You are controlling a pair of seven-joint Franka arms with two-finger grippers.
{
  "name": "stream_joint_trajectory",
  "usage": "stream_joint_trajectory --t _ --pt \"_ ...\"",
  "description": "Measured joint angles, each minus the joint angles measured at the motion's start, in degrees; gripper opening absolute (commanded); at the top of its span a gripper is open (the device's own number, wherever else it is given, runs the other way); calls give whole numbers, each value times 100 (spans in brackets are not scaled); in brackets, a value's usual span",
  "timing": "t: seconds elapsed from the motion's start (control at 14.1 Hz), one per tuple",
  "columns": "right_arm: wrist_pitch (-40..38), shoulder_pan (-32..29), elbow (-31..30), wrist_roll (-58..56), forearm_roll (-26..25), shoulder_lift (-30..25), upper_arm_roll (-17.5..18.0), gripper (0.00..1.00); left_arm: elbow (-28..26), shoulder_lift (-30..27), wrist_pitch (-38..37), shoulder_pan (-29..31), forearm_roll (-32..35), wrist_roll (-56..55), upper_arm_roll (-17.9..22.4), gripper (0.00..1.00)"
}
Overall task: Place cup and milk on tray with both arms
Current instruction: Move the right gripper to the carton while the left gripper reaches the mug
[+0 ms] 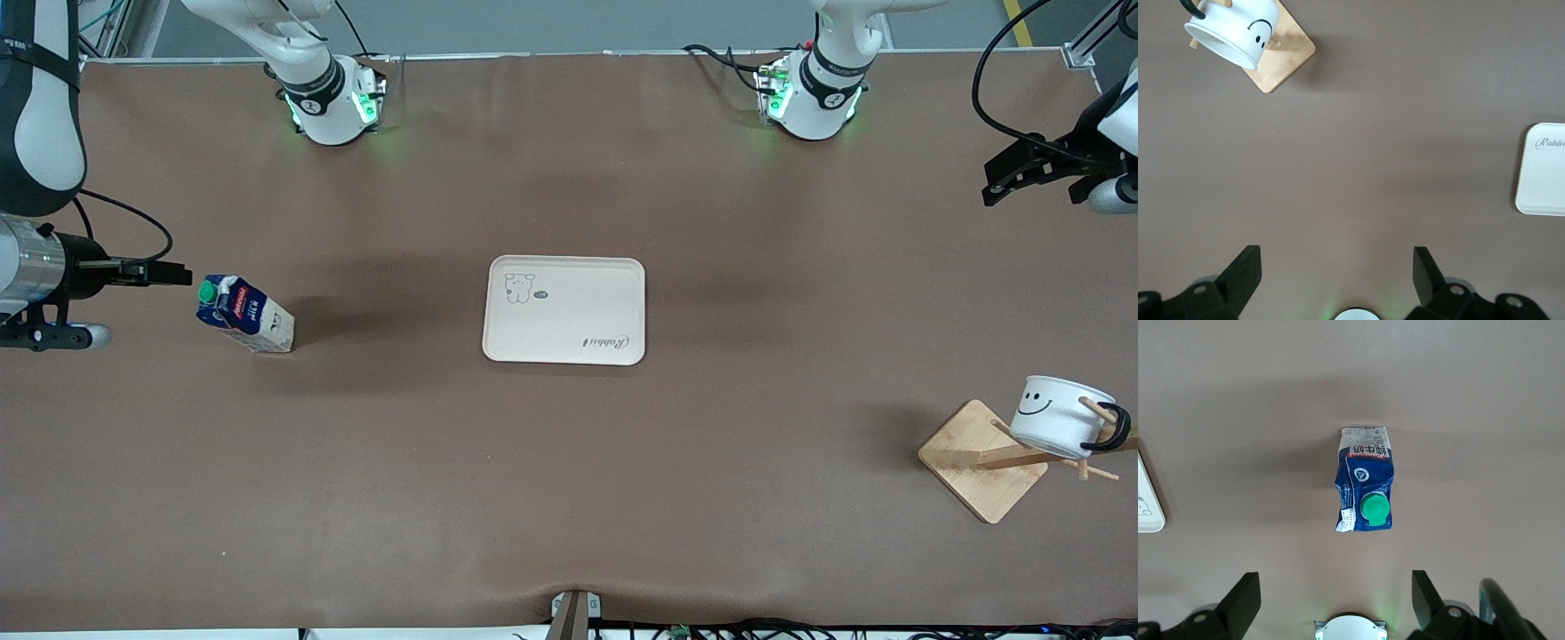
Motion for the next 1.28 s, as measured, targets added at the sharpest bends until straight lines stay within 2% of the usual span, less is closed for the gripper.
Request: stream_joint_trajectory --t 0.43,0.57,0.78,0.99,1.28 --pt "-4 1 -1 0 5 71 0 100 96 6 0 55 0 0 24 100" --pt "-6 1 -1 1 5 130 1 100 71 13 144 307 0 3 56 100" --pt "-16 18 -1 0 7 148 15 100 -249 46 1004 617 -41 43 83 100" --pt "-43 60 -19 0 7 201 32 100 -866 100 2147 878 -517 240 89 100" --pt "371 80 -522 0 6 276 34 100 -1753 231 3794 1196 -905 898 97 100"
